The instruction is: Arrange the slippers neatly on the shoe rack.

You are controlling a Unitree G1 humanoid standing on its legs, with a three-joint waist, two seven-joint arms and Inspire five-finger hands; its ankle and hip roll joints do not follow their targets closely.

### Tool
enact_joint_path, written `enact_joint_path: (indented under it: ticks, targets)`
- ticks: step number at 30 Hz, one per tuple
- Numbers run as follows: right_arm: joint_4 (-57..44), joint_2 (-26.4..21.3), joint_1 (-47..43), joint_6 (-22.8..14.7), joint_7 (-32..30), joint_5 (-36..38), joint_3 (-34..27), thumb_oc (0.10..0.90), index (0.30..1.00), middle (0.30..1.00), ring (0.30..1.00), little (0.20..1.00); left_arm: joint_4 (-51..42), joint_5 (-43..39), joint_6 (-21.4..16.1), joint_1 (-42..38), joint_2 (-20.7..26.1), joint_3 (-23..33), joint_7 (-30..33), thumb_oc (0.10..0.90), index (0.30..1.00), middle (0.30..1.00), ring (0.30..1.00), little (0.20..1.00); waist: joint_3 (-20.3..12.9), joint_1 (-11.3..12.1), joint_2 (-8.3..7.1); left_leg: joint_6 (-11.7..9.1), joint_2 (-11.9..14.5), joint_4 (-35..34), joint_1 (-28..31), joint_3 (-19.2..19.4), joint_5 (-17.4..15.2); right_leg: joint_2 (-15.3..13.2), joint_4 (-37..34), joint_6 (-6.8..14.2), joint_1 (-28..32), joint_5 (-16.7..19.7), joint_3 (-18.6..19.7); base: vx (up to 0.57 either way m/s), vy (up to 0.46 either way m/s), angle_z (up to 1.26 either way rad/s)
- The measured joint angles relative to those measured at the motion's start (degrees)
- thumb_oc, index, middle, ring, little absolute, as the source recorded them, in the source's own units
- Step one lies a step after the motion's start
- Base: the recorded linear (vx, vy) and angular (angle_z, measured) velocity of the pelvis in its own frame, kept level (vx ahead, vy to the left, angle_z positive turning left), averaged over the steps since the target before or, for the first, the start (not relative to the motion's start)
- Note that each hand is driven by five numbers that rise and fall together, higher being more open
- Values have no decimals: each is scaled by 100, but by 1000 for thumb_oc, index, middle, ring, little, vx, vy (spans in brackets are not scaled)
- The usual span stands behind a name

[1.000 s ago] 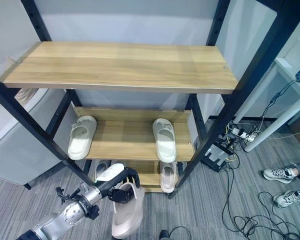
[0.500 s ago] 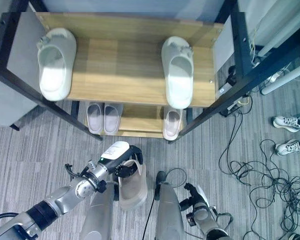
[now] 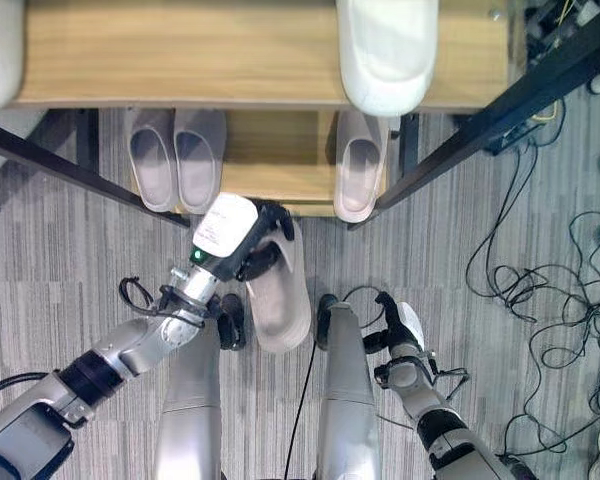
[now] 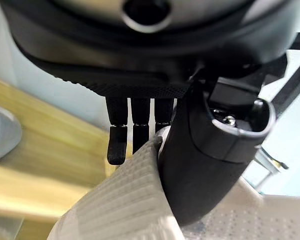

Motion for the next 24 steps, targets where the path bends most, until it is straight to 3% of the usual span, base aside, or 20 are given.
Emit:
enact_joint_path:
  ticks: [3, 5, 10, 12, 14, 17, 20, 21, 24]
  targets:
    - [-24, -50, -122, -3, -50, -15, 1, 800, 900, 900, 900, 900, -11, 152, 109, -315, 18, 22, 259, 400, 300, 300, 300, 300, 7, -2, 36, -11, 21, 313, -369, -41, -84, 17, 315, -44, -385, -78, 26, -35, 26, -4]
    - [-307, -243, -149, -43, -121, -16, -19, 800, 900, 900, 900, 900, -28, 159, 284, -664, 28, 31, 484, 400, 300, 300, 300, 300, 69, -15, 122, -16, 95, 973, -1020, -106, -256, 65, 909, -64, -1009, -201, 51, -32, 23, -11]
    - [-678, -468, -134, -116, -250, -62, -89, 800, 900, 900, 900, 900, -255, 198, 466, -798, 183, 251, 838, 400, 300, 300, 300, 300, 81, 0, 182, 26, 190, 2249, -1788, -145, -709, 201, 2154, -44, -1836, -582, 281, -10, 2, -12]
    - [-2052, -983, 150, 1, -253, -263, -211, 800, 900, 900, 900, 900, -310, 346, 568, -1062, 547, 254, 860, 400, 300, 300, 300, 300, 106, -83, 202, 7, 197, 2983, -2317, -273, -887, 249, 2845, -47, -2327, -732, 308, -6, 27, -9]
    - [-2901, -1125, 289, -73, -261, -202, -595, 800, 900, 900, 900, 900, -301, 386, 608, -1181, 743, 295, 882, 400, 300, 300, 300, 300, 136, -148, 218, 2, 206, 3561, -2669, -409, -1024, 319, 3369, -40, -2634, -864, 313, 28, 73, -7]
    - [-3164, -877, 337, -705, -86, 1156, -1133, 800, 900, 900, 900, 900, -278, 381, 763, -1176, 996, 332, 1071, 400, 300, 300, 300, 300, 146, -147, 224, -19, 202, 4417, -3172, -597, -1210, 431, 4169, -10, -3115, -983, 340, 40, 26, -16]
    - [-3178, -871, 757, -791, 19, 1440, -1140, 800, 900, 900, 900, 900, -274, 369, 847, -1069, 1012, 408, 1095, 400, 300, 300, 300, 300, 144, -127, 221, -25, 158, 4912, -3365, -742, -1356, 456, 4635, -22, -3262, -1132, 328, 50, 28, 0]
    - [-3183, -874, 1018, -803, 164, 1871, -1142, 800, 900, 900, 900, 900, -274, 370, 925, -1116, 1117, 406, 1100, 400, 300, 300, 300, 300, 146, -155, 208, -50, 111, 5199, -3446, -749, -1453, 480, 4935, 33, -3374, -1213, 426, 0, 0, 0]
    - [-3153, -876, 1448, -795, 257, 2139, -1124, 800, 900, 900, 900, 900, -275, 371, 972, -1237, 1339, 406, 1106, 400, 300, 300, 300, 300, 149, -277, 187, -20, 101, 5506, -3479, -637, -1560, 547, 5291, 151, -3480, -1311, 652, 2, 0, 1]
